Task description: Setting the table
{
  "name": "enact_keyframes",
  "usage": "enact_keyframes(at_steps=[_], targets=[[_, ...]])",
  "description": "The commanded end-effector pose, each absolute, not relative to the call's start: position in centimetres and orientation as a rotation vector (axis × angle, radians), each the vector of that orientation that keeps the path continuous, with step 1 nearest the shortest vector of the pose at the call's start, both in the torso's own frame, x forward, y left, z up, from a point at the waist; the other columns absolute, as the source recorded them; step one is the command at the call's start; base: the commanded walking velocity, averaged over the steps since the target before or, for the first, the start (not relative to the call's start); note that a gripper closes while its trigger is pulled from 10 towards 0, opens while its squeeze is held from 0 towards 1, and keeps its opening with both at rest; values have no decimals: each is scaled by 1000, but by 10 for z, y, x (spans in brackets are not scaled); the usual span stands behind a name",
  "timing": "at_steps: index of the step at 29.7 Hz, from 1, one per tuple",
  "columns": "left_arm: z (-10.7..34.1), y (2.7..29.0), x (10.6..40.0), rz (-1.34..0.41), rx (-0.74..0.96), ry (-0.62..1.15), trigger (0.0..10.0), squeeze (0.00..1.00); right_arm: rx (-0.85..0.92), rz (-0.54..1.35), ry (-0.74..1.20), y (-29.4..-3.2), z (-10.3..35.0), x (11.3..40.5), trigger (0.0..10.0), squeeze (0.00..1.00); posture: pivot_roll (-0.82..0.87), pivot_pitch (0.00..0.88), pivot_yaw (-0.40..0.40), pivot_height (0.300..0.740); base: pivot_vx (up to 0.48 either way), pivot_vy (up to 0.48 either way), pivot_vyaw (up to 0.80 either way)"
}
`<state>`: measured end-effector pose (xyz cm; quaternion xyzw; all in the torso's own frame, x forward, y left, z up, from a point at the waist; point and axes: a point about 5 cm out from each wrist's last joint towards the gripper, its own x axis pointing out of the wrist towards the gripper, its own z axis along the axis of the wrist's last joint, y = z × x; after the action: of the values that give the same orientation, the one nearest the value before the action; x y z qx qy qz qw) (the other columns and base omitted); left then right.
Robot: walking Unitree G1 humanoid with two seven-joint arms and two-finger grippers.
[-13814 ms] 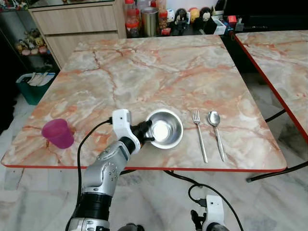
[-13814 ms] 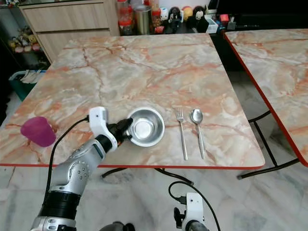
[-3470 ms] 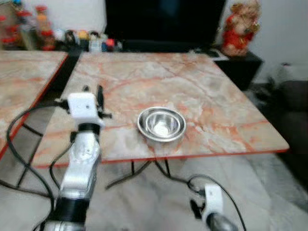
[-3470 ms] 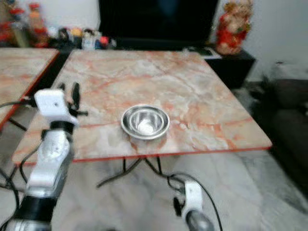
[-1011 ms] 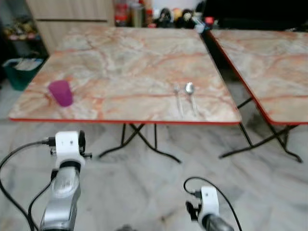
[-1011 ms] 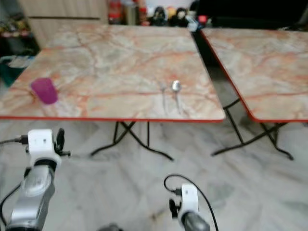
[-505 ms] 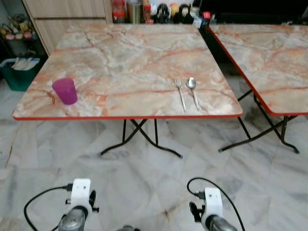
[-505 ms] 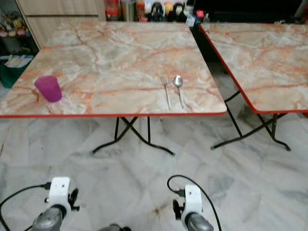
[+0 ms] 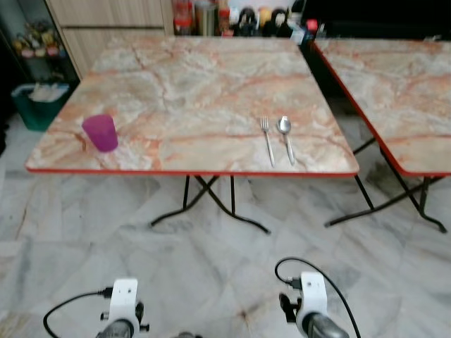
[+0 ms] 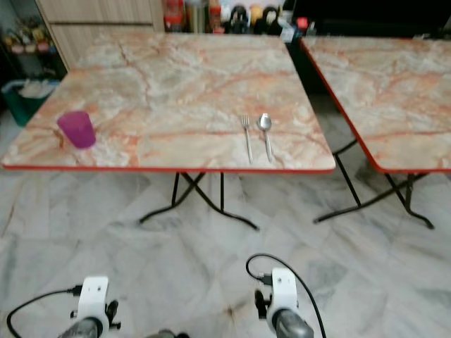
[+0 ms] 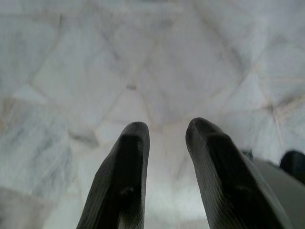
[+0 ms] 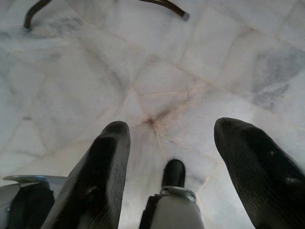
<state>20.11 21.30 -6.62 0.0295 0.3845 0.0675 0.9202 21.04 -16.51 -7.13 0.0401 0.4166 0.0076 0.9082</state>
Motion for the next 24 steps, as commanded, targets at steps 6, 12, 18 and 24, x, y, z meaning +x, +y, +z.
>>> enact_keyframes(at_steps=[6, 12, 18, 24], targets=[[-72, 215, 190, 175, 29, 820, 10000, 0, 71, 11, 862, -167, -72, 210, 10000, 0, 133, 59, -16, 715, 282, 0, 0], [-73, 215, 189, 197, 10, 819, 10000, 0, 58, 10, 861, -169, -72, 209, 10000, 0, 140, 90, -30, 715, 282, 0, 183], [-76, 214, 186, 193, 19, 842, 10000, 0, 81, -3, 873, -169, -74, 206, 10000, 0, 139, 94, -30, 715, 284, 0, 200], [-78, 212, 182, 197, 7, 854, 10000, 0, 70, -3, 872, -170, -74, 206, 10000, 0, 127, 110, -26, 715, 282, 0, 0]])
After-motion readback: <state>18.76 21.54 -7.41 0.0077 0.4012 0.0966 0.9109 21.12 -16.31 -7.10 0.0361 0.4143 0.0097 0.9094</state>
